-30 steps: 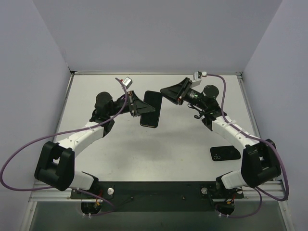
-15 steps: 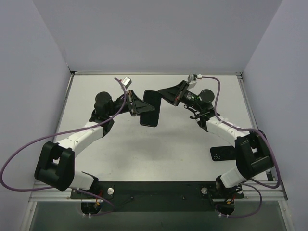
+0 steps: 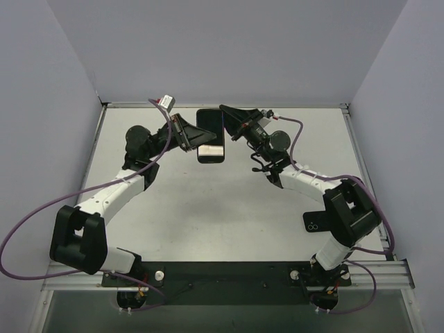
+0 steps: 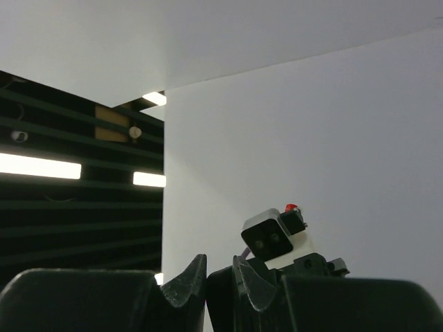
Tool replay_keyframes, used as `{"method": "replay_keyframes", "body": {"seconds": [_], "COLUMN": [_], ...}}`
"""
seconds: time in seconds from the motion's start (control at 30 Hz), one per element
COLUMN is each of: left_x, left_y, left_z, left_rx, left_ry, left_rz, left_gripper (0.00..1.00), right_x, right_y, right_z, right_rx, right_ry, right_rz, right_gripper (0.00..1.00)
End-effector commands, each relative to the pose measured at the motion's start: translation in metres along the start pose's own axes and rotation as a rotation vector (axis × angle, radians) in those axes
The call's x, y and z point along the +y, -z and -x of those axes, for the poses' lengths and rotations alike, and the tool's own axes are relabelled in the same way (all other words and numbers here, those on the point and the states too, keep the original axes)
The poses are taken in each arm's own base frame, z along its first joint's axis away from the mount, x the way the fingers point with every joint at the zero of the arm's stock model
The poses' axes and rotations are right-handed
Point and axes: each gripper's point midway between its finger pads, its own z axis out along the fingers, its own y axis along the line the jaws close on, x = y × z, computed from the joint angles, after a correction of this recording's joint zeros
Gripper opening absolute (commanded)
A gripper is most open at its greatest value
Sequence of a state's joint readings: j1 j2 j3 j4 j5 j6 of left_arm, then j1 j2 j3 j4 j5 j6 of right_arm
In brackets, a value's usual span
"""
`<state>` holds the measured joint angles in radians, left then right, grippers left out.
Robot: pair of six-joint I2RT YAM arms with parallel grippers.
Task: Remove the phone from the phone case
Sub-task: Remove the phone case from the phone.
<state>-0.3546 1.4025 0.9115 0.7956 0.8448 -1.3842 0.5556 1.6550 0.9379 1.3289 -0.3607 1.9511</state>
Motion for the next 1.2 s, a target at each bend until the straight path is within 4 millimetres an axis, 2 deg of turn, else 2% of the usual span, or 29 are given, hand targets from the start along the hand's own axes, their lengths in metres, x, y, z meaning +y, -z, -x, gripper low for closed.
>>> {"method": "replay_keyframes", "body": {"seconds": [0.0, 0.03, 0.07, 0.13, 0.2, 0.23, 0.27, 0.33, 0.37, 0.43, 0.47, 0.5, 0.53, 0.57, 0.6, 0.63, 0.67, 0.7, 0.73, 0.77, 0.8, 0.87, 0.97, 1.17], "left_x": [-0.115, -0.120, -0.131, -0.139, -0.148, -0.150, -0.152, -0.156, -0.156, -0.157, -0.157, -0.157, -0.158, -0.160, -0.162, -0.164, -0.165, -0.166, -0.170, -0.172, -0.171, -0.177, -0.177, -0.175], "left_y": [0.002, 0.002, 0.004, 0.005, 0.006, 0.005, 0.005, 0.004, 0.004, 0.003, 0.003, 0.003, 0.003, 0.005, 0.005, 0.006, 0.006, 0.006, 0.007, 0.007, 0.007, 0.007, 0.006, 0.008], "left_z": [-0.014, -0.015, -0.015, -0.015, -0.015, -0.014, -0.013, -0.011, -0.010, -0.007, -0.007, -0.006, -0.004, -0.004, -0.003, -0.003, -0.003, -0.002, -0.002, -0.002, 0.000, 0.001, 0.004, 0.009], "left_rx": [0.070, 0.071, 0.068, 0.075, 0.083, 0.082, 0.082, 0.075, 0.076, 0.064, 0.063, 0.061, 0.057, 0.058, 0.051, 0.054, 0.052, 0.051, 0.050, 0.048, 0.046, 0.044, 0.043, 0.026], "left_ry": [-0.357, -0.366, -0.390, -0.409, -0.425, -0.424, -0.423, -0.423, -0.411, -0.398, -0.382, -0.370, -0.366, -0.356, -0.353, -0.344, -0.339, -0.335, -0.328, -0.325, -0.319, -0.319, -0.314, -0.310], "left_rz": [-0.329, -0.343, -0.377, -0.401, -0.417, -0.418, -0.421, -0.425, -0.421, -0.422, -0.419, -0.419, -0.421, -0.426, -0.434, -0.441, -0.447, -0.450, -0.462, -0.471, -0.475, -0.497, -0.500, -0.495], "left_gripper": [0.00, 0.00, 0.00, 0.00, 0.00, 0.00, 0.00, 0.00, 0.00, 0.00, 0.00, 0.00, 0.00, 0.00, 0.00, 0.00, 0.00, 0.00, 0.00, 0.00, 0.00, 0.00, 0.00, 0.00], "right_x": [0.093, 0.103, 0.105, 0.115, 0.117, 0.116, 0.104, 0.097, 0.080, 0.067, 0.042, 0.022, 0.024, -0.011, -0.027, -0.024, -0.056, -0.058, -0.061, -0.080, -0.085, -0.099, -0.118, -0.141], "right_y": [0.005, 0.003, 0.001, -0.004, -0.005, -0.005, -0.007, -0.004, -0.006, -0.001, -0.004, 0.002, 0.008, 0.011, 0.018, 0.023, 0.036, 0.039, 0.042, 0.055, 0.058, 0.063, 0.071, 0.091], "right_z": [-0.070, -0.072, -0.077, -0.084, -0.091, -0.093, -0.091, -0.091, -0.089, -0.097, -0.093, -0.092, -0.094, -0.083, -0.078, -0.078, -0.067, -0.065, -0.060, -0.059, -0.058, -0.061, -0.066, -0.066], "right_rx": [0.209, 0.212, 0.222, 0.250, 0.272, 0.276, 0.267, 0.262, 0.247, 0.282, 0.257, 0.264, 0.265, 0.226, 0.219, 0.209, 0.185, 0.200, 0.173, 0.192, 0.209, 0.257, 0.314, 0.366], "right_ry": [-0.239, -0.246, -0.251, -0.247, -0.243, -0.226, -0.220, -0.189, -0.145, -0.056, 0.035, 0.078, 0.133, 0.166, 0.280, 0.357, 0.386, 0.523, 0.578, 0.594, 0.633, 0.618, 0.594, 0.602], "right_rz": [0.345, 0.372, 0.378, 0.405, 0.406, 0.402, 0.360, 0.333, 0.280, 0.197, 0.099, 0.020, -0.010, -0.171, -0.226, -0.249, -0.419, -0.450, -0.494, -0.598, -0.615, -0.633, -0.658, -0.714], "right_gripper": [0.00, 0.00, 0.00, 0.00, 0.00, 0.00, 0.00, 0.00, 0.00, 0.00, 0.00, 0.00, 0.00, 0.00, 0.00, 0.00, 0.00, 0.00, 0.00, 0.00, 0.00, 0.02, 0.15, 0.19]}}
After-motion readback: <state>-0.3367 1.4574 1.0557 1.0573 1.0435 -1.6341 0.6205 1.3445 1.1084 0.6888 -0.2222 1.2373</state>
